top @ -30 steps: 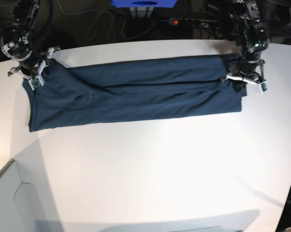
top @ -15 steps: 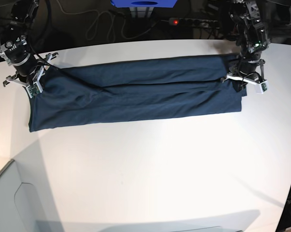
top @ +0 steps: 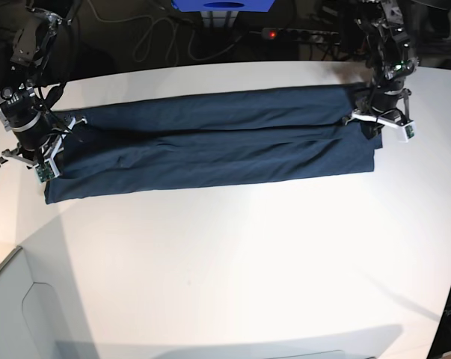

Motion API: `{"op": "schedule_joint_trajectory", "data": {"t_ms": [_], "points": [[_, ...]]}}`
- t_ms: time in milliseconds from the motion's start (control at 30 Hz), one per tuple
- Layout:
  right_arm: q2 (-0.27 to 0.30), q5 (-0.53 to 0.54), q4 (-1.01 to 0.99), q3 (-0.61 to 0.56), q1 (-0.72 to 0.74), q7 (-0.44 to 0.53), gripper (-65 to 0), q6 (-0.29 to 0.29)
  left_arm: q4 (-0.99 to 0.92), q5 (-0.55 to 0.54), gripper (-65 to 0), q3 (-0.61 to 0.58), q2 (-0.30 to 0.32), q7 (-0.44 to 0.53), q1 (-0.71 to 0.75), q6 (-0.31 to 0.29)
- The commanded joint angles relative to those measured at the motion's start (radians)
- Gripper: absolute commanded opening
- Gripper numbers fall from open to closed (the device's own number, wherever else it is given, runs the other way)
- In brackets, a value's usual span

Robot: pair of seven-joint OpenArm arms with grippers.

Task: Fold the T-shirt properly
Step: 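Regrasp both ends of the navy strip with both grippers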

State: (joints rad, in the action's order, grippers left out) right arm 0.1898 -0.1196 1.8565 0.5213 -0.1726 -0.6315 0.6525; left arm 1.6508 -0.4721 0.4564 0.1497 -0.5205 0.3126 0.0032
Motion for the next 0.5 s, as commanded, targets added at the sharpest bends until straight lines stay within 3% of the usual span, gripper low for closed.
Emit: {"op": "schedule_joint_trajectory", "data": {"t_ms": [0, 300, 467], "points": [[0.009, 0.005, -0.01, 0.004, 0.018, 0.014, -64.9, 0.013, 0.018, -0.009, -65.0, 0.003, 0.011, 0.018, -0.002, -0.002], [0.018, 0.004, -0.217, 0.003, 0.152, 0.015, -64.9, 0.013, 0.018, -0.01, -65.0, 0.003, 0.011, 0.013, -0.002, -0.001], [0.06, 0.004, -0.304, -0.042, 0.169, 0.006, -63.5, 0.013, 0.018, -0.01, -65.0, 0.003, 0.009, 0.01, -0.003, 0.005]]}}
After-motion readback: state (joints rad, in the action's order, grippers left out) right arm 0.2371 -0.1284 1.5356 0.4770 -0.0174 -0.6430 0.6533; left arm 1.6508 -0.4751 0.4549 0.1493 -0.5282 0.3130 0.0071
